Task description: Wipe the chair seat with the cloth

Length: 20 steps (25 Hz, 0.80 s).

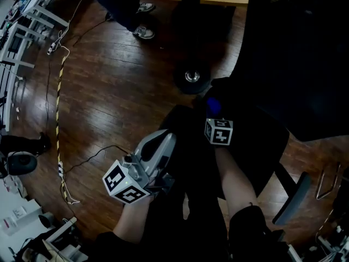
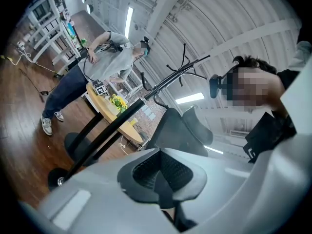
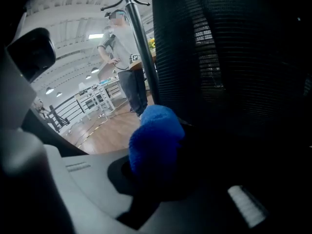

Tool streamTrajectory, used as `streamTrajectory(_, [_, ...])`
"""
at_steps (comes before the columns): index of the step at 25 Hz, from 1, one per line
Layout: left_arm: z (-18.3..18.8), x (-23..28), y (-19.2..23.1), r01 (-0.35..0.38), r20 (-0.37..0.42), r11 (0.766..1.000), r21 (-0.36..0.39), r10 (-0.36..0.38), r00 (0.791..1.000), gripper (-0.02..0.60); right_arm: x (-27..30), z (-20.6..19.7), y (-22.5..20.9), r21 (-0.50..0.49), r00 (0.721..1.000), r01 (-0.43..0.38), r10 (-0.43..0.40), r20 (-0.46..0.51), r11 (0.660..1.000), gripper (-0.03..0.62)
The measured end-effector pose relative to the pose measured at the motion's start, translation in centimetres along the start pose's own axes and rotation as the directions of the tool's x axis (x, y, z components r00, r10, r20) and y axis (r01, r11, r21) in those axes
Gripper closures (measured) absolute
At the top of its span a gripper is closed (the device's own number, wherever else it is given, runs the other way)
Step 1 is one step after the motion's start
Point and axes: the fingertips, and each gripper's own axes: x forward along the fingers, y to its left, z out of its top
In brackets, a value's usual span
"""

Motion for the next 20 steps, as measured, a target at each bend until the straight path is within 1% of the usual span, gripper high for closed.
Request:
streamTrajectory(3, [0.3, -0.4, 0.1, 0.004, 0.000, 1.000, 0.001, -0.004, 1.000, 0.589, -0.3, -0.4, -1.1, -0.028, 0.999, 0.036, -0.036, 0.002, 0.999, 0.560])
streamTrajectory(5, [0.2, -0.2, 0.0, 0.012, -0.008, 1.000, 0.000, -0.012, 1.000, 0.589, -0.9, -1.2, -2.8, -0.005, 0.997, 0.073, -0.073, -0.008, 0.997, 0.560])
streamTrajectory(7, [-0.1, 0.2, -0.4, 0.032, -0.027, 1.000, -0.001, -0.032, 0.999, 0.589, -2.1, -2.2, -5.3, 0.028, 0.992, 0.125, -0.124, -0.027, 0.992, 0.560])
streamTrajectory(9, [-0.7, 1.1, -1.2, 0.063, -0.055, 0.998, -0.005, -0.063, 0.996, 0.589, -4.1, -3.7, -8.8, 0.048, 0.979, 0.199, -0.197, -0.046, 0.979, 0.560])
streamTrajectory(12, [-2.0, 2.5, -2.8, 0.118, -0.097, 0.993, -0.017, -0.120, 0.988, 0.589, -8.4, -6.5, -14.8, 0.096, 0.949, 0.313, -0.307, -0.074, 0.945, 0.560])
streamTrajectory(16, [-4.8, 4.5, -4.6, 0.189, -0.162, 0.981, -0.046, -0.194, 0.968, 0.589, -15.3, -10.4, -22.4, 0.153, 0.886, 0.463, -0.449, -0.118, 0.873, 0.560])
streamTrajectory(18, [-6.4, 5.7, -5.5, 0.223, -0.196, 0.973, -0.062, -0.231, 0.953, 0.589, -18.7, -11.5, -25.3, 0.170, 0.857, 0.515, -0.501, -0.120, 0.840, 0.560])
streamTrajectory(19, [-7.1, 6.3, -6.0, 0.237, -0.208, 0.969, -0.069, -0.246, 0.947, 0.589, -20.3, -11.8, -26.5, 0.171, 0.846, 0.533, -0.520, -0.118, 0.828, 0.560])
streamTrajectory(20, [-7.7, 7.0, -6.6, 0.248, -0.218, 0.966, -0.074, -0.258, 0.941, 0.589, -21.6, -12.0, -27.5, 0.173, 0.840, 0.542, -0.530, -0.113, 0.822, 0.560])
